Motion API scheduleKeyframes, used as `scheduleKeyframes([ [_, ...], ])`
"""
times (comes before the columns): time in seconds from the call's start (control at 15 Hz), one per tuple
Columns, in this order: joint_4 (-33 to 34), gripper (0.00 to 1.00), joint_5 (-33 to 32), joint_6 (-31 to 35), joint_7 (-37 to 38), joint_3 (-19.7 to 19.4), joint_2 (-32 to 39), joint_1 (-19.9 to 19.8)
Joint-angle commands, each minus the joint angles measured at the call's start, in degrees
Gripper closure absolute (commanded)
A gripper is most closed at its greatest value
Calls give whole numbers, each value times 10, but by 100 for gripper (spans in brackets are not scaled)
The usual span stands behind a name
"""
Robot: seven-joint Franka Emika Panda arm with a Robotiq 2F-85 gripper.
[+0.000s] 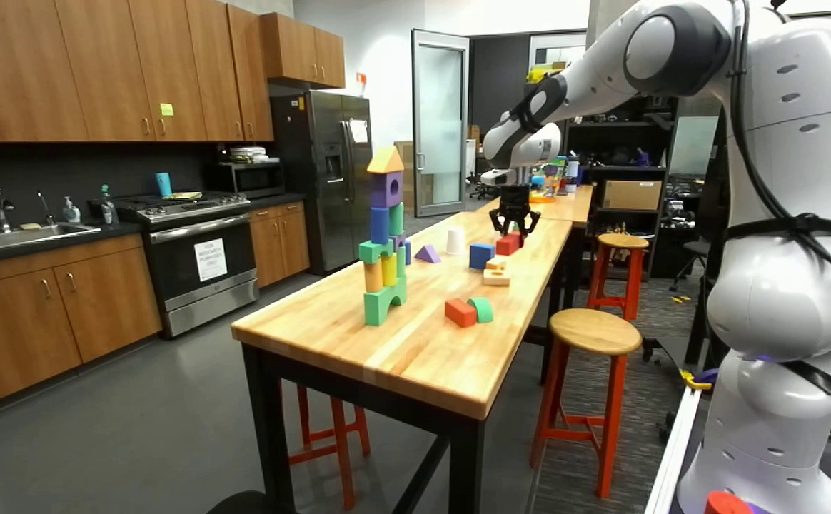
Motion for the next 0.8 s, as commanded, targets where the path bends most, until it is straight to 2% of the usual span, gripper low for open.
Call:
scheduleKeyframes([
  [0.0, -51, 84, 0, -3, -14, -2, -44, 5],
  [0.27, -84, 84, 14, 9, 3, -4, -62, 10],
  [0.73, -140, 84, 72, 74, 77, -4, -70, 20],
])
